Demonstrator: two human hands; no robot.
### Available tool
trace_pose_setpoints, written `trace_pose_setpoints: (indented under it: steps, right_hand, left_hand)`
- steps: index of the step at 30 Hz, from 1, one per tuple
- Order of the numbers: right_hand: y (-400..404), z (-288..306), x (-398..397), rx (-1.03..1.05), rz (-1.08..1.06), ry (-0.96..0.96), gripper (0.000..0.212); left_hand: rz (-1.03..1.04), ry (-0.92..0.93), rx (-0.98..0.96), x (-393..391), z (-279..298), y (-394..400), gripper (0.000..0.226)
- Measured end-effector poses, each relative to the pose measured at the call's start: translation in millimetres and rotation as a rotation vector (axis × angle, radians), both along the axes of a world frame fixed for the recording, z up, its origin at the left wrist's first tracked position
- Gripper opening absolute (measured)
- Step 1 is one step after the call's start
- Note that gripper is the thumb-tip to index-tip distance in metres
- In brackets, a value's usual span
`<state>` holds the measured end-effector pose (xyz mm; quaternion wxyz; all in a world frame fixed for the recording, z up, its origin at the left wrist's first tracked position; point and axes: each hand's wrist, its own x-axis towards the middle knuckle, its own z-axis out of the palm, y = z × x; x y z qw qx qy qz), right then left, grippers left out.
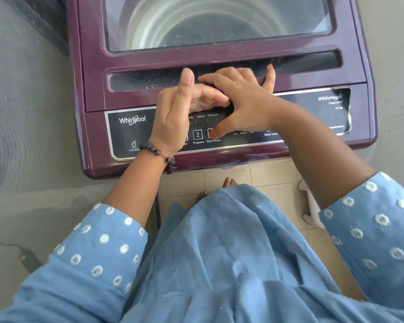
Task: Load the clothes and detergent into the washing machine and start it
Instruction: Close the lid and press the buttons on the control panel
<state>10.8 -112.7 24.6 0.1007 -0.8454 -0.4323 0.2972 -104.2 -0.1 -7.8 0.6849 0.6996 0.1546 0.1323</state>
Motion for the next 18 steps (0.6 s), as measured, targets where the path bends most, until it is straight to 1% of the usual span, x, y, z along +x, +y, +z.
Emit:
trace_pose_setpoints:
  steps: [3, 8, 11, 14, 16, 18]
  right_hand:
    - [-5, 2, 1, -0.018, 0.025, -0.005, 0.101]
    - [-17, 6, 5, -0.055, 0.083, 0.02, 0.114]
    - [-21, 5, 4, -0.052, 0.081, 0.016, 0.115]
    - [-28, 5, 4, -0.03, 0.068, 0.02, 0.108]
    - [-29, 4, 4, -0.003, 0.047, 0.024, 0.096]
    - [-28, 3, 3, 0.039, 0.003, 0.026, 0.079]
  left_hand:
    - [-0.007, -0.004, -0.005, 0, 1, -3, 0.066]
    - [-0.026, -0.03, -0.007, 0, 2, -14, 0.067]
    - [-0.031, -0.036, -0.018, 0, 1, -18, 0.07]
    - [-0.035, -0.046, -0.017, 0, 2, -25, 0.069]
    - [-0.036, -0.043, -0.018, 1, 3, -27, 0.069]
    - [-0.031, -0.044, 0.001, 2, 4, -27, 0.068]
